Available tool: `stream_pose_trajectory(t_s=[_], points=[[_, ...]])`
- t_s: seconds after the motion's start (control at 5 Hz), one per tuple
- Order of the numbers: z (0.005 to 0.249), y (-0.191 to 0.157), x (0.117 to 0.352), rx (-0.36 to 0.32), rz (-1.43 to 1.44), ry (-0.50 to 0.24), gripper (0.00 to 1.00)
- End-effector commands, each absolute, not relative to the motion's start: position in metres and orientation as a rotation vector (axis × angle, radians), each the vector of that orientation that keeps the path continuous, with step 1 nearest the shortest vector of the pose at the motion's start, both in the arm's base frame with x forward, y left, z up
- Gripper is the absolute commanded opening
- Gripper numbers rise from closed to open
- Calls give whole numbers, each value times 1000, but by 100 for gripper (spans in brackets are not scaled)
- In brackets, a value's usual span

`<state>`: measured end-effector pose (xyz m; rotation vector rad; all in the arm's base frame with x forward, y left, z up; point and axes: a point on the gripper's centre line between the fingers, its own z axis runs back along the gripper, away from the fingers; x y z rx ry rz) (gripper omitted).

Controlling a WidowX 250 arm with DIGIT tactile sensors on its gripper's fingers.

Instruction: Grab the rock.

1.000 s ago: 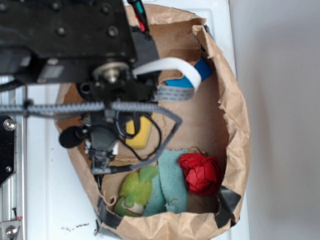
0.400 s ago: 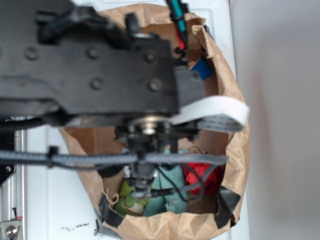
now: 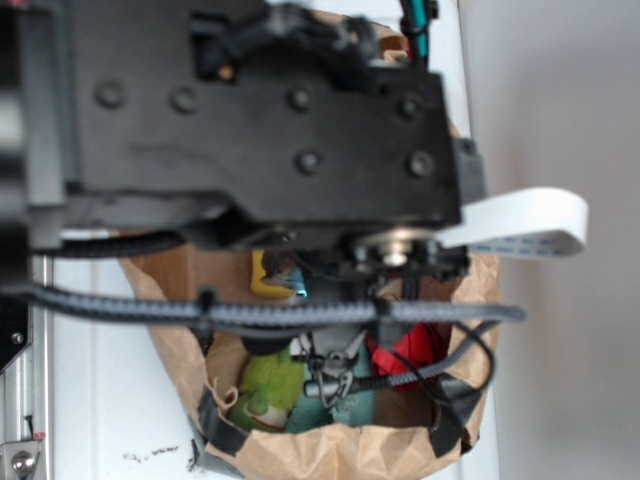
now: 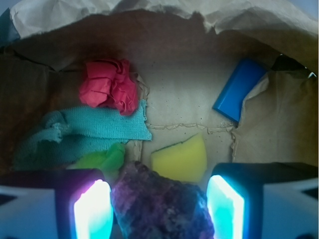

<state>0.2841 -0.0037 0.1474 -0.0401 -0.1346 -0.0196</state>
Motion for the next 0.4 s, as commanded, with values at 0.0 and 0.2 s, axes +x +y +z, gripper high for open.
stream_pose_trajectory(t_s=[0.0, 0.2], points=[[159, 2, 288, -31, -7, -219, 0], [158, 2, 287, -30, -9, -223, 0]])
